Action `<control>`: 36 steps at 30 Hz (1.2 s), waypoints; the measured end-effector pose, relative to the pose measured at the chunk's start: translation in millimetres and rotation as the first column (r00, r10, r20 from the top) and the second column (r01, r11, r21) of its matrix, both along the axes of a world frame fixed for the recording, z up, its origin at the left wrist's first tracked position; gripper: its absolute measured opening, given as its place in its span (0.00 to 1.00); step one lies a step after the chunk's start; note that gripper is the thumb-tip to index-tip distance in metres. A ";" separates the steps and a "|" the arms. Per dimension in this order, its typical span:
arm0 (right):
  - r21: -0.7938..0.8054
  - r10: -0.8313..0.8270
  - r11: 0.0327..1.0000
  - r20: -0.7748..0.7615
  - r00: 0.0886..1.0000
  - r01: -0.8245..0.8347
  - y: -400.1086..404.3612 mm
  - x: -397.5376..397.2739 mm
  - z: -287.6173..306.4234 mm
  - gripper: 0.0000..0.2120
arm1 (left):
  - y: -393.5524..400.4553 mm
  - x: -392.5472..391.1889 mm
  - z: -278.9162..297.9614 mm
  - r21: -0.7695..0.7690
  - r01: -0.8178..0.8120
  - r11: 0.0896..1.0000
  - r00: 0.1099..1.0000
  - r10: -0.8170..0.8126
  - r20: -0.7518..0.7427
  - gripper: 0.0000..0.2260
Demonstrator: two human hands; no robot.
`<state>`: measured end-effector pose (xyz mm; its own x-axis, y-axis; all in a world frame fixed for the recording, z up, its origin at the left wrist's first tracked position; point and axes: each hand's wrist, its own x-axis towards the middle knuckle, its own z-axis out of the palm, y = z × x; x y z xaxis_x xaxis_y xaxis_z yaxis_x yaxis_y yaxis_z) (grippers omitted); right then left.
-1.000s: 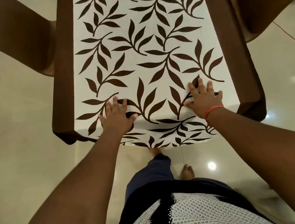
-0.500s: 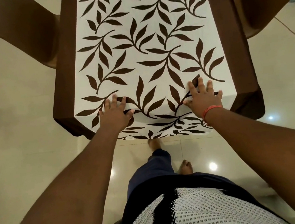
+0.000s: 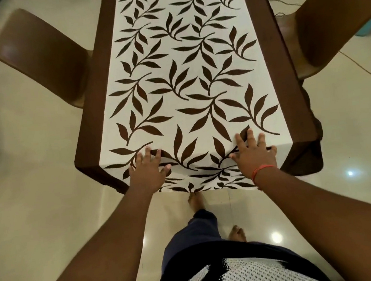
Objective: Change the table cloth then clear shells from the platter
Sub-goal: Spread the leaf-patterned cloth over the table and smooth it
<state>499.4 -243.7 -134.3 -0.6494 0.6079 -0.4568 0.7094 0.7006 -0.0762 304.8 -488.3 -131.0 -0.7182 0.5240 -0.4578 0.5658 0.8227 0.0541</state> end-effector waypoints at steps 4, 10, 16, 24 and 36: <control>0.031 0.035 0.999 -0.007 0.999 -0.034 1.6 2.4 4.8 0.30 | 0.5 3.4 3.1 -0.044 -0.002 0.999 0.999 -0.001 -0.049 0.31; 0.049 0.056 0.997 -0.027 0.998 -0.055 16.0 0.4 19.8 0.28 | 16.5 12.6 9.8 -0.084 0.018 0.996 0.996 -0.025 -0.084 0.36; -0.042 0.095 0.994 -0.044 0.994 -0.097 28.7 5.6 42.9 0.21 | 46.3 16.5 25.7 -0.046 0.093 0.995 0.994 -0.095 -0.048 0.31; -0.021 0.006 1.000 -0.043 0.999 -0.007 78.3 -16.8 58.6 0.23 | 85.6 -21.0 34.2 -0.060 0.227 0.972 0.967 -0.232 -0.105 0.29; -0.006 0.082 0.997 -0.086 0.993 -0.083 160.2 -22.2 39.0 0.18 | 169.9 -17.1 5.1 0.067 0.137 0.988 0.988 -0.131 -0.083 0.25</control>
